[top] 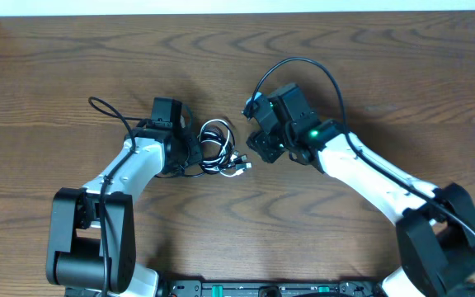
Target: Untangle cables
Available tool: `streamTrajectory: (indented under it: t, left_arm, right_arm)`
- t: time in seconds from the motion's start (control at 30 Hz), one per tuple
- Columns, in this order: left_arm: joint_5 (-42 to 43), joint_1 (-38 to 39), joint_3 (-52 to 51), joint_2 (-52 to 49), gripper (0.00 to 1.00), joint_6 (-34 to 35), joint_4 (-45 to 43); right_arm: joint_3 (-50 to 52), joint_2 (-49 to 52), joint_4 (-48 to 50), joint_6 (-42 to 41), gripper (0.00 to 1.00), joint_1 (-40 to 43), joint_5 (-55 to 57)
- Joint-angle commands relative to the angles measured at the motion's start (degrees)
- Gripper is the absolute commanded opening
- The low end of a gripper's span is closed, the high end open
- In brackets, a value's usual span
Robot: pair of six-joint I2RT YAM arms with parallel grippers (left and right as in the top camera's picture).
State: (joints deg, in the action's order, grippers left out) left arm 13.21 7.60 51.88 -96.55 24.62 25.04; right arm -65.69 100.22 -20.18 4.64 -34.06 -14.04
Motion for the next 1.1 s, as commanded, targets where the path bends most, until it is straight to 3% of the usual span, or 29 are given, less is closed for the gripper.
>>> streamTrajectory:
  t: [0.0,0.57,0.87,1.07]
  left_arm:
    - [-0.2,-0.1,-0.8,-0.1,0.39,-0.5,-0.1]
    - [-0.2,-0.1,-0.8,-0.7,0.38,-0.5,-0.7]
    - [-0.1,-0.1,-0.8,-1.5,0.38,-0.5,-0.7]
    - [-0.2,-0.1,-0.8,-1.5,0.38,-0.5,-0.8]
  right_arm:
    - [-0.5,2.9,0.4,2.9,0.49,-0.7,-0.1]
    - [-0.5,7.1,1.0,10.9,0.55,-7.0,-1.2]
    - [-0.2,8.0,0.7,15.4,0.68,-8.8,-1.1]
    - [-0.2,8.3,3.0,18.2,0.69,-8.6,4.0]
